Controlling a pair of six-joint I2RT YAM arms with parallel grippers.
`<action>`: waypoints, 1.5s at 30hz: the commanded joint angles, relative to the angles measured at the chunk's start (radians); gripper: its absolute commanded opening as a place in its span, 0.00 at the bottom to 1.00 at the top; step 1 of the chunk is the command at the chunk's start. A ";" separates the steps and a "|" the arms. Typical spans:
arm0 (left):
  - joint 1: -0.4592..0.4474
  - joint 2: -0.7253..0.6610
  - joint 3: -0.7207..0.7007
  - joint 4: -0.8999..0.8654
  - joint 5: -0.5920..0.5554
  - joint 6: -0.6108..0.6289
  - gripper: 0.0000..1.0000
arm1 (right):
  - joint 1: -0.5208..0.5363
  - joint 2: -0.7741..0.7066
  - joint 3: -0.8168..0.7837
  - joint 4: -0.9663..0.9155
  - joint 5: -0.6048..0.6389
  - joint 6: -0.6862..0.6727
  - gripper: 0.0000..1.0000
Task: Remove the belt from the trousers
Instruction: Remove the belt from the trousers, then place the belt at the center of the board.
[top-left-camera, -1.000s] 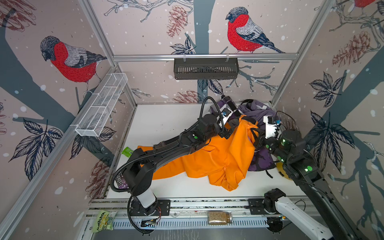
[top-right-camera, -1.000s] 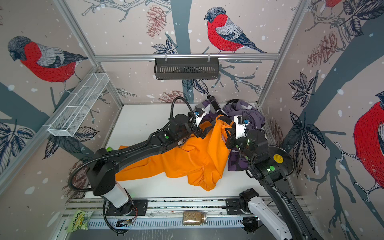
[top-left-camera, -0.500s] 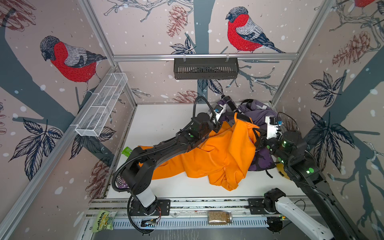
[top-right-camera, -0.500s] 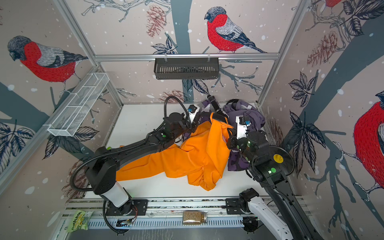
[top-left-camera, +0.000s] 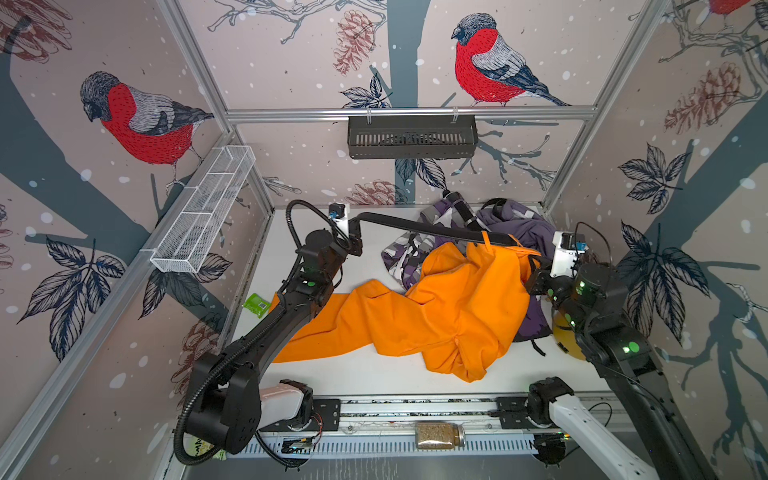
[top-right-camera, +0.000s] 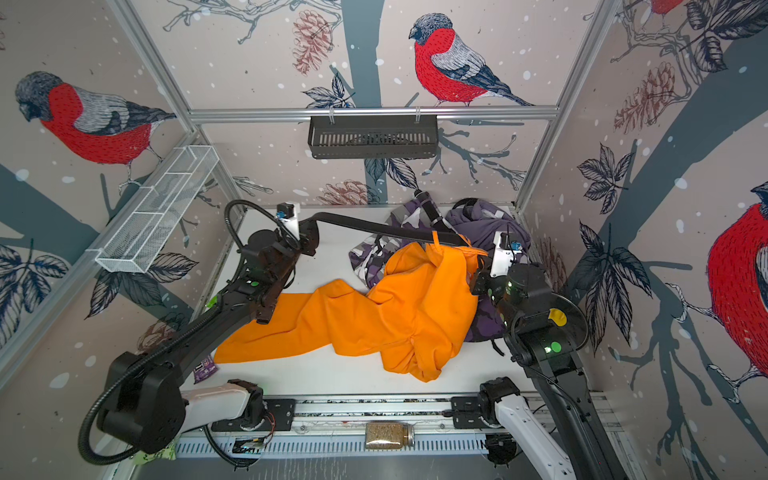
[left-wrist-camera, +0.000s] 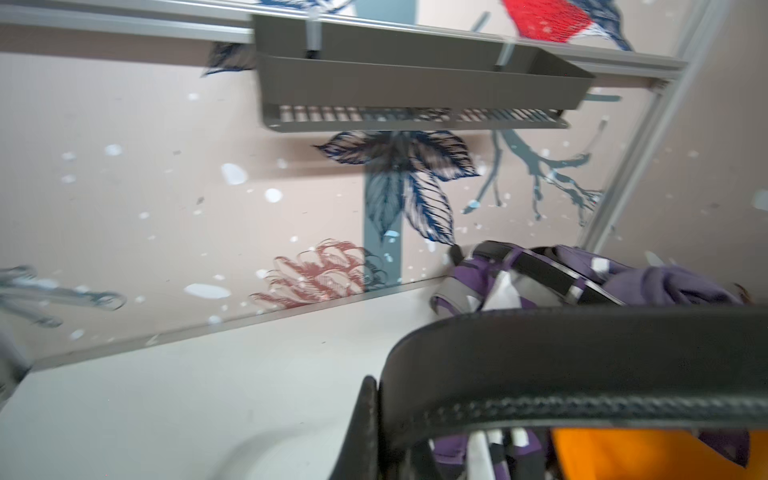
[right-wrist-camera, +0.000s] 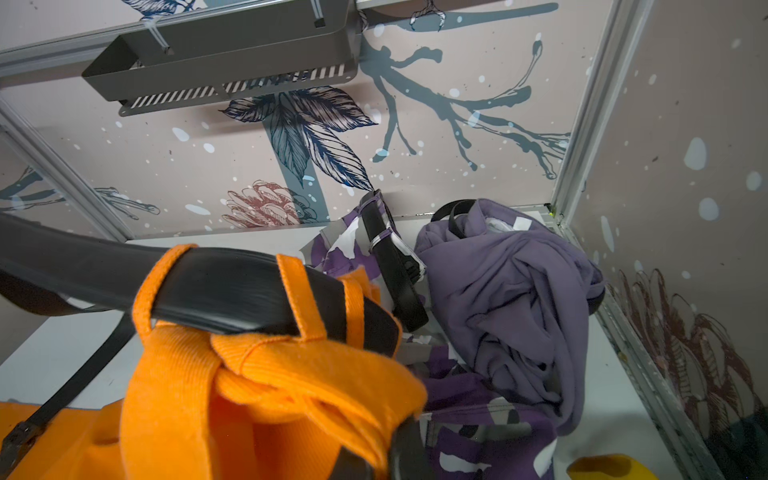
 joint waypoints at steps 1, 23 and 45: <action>0.092 -0.032 -0.026 0.013 -0.109 -0.150 0.00 | -0.033 -0.005 0.016 0.030 0.138 0.020 0.00; 0.352 -0.072 -0.017 0.072 -0.033 -0.210 0.00 | -0.202 -0.026 0.022 -0.007 0.197 0.076 0.00; 0.243 0.455 0.433 -0.067 0.109 -0.068 0.00 | 0.533 0.216 0.033 0.420 0.049 0.179 0.00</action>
